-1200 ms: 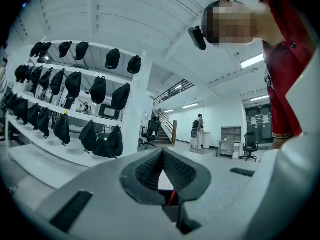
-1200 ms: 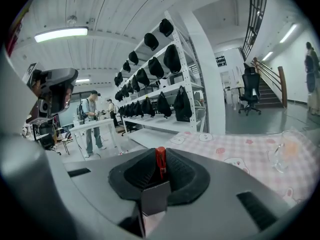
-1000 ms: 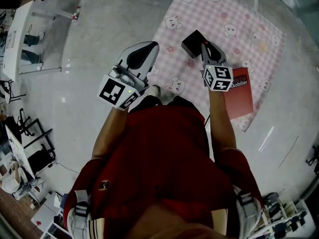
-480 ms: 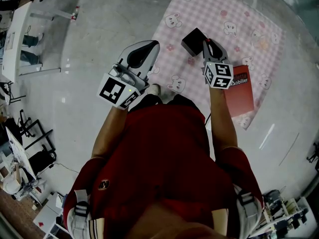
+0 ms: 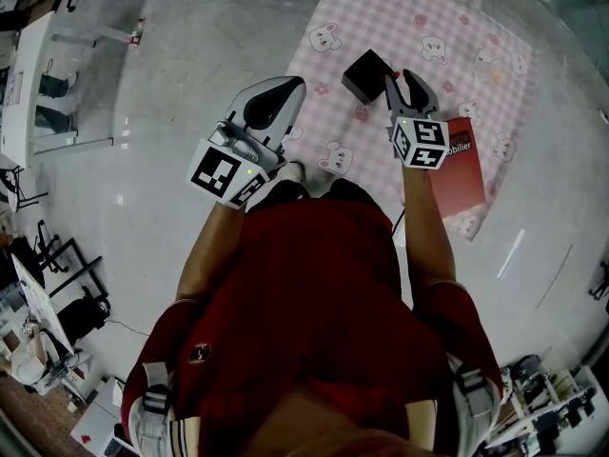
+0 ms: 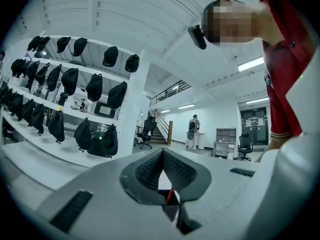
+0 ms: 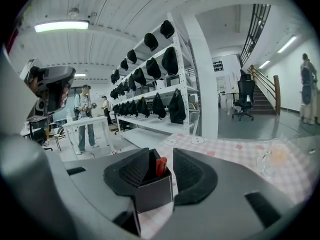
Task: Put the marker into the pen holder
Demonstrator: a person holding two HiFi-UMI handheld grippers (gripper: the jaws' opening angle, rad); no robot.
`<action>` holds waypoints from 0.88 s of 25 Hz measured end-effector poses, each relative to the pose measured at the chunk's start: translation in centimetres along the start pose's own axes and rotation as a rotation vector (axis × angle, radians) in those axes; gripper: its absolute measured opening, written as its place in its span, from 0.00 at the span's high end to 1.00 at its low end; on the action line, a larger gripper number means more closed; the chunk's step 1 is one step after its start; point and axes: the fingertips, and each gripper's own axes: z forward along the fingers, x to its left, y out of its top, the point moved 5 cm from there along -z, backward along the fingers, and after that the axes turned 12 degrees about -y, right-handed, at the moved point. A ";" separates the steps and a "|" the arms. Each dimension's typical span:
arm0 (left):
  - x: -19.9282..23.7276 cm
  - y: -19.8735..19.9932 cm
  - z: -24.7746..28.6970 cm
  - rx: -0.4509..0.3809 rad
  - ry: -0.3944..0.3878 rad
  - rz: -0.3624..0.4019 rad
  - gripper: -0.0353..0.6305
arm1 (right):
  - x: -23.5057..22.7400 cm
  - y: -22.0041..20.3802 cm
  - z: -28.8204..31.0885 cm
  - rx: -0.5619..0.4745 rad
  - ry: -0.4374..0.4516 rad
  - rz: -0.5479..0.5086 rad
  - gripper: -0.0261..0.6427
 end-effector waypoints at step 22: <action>-1.4 1.1 -0.8 -0.064 -0.085 0.027 0.94 | 6.3 10.4 -10.5 -0.268 0.102 0.079 0.92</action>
